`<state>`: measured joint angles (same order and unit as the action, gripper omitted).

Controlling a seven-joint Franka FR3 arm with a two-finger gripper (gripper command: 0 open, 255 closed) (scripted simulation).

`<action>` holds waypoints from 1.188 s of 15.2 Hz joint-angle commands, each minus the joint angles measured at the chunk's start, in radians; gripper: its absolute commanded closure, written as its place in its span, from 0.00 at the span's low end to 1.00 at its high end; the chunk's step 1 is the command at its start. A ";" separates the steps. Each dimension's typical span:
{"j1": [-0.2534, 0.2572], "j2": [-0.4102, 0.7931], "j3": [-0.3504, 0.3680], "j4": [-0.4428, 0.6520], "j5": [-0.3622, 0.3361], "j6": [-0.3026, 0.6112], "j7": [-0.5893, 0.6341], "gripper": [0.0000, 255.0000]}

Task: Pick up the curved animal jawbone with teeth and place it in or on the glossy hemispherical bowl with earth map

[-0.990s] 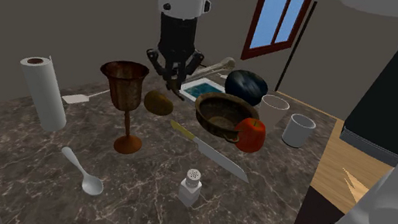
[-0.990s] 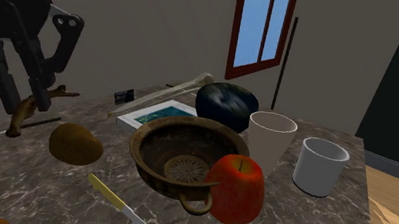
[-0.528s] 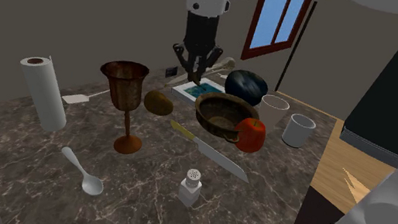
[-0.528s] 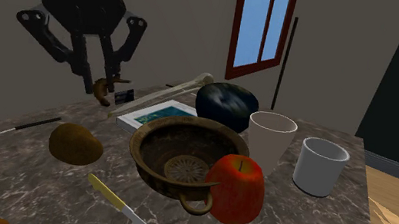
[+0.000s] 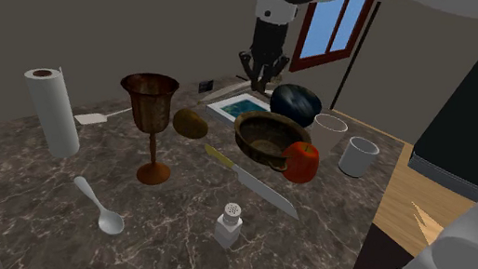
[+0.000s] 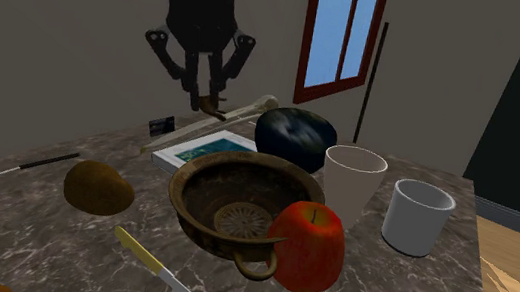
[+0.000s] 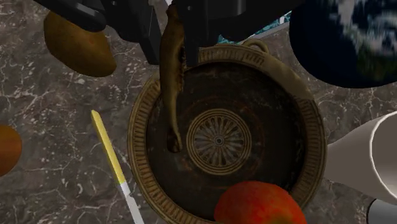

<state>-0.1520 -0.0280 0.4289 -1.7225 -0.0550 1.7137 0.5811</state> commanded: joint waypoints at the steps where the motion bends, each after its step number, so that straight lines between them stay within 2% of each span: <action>1: -0.021 -0.005 -0.022 -0.004 0.002 0.002 -0.045 1.00; 10: -0.119 0.038 -0.126 0.035 -0.009 0.016 -0.245 1.00; 18: -0.201 0.144 -0.203 0.157 -0.026 0.006 -0.405 1.00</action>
<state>-0.3458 0.1001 0.2326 -1.5819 -0.0780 1.7204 0.1917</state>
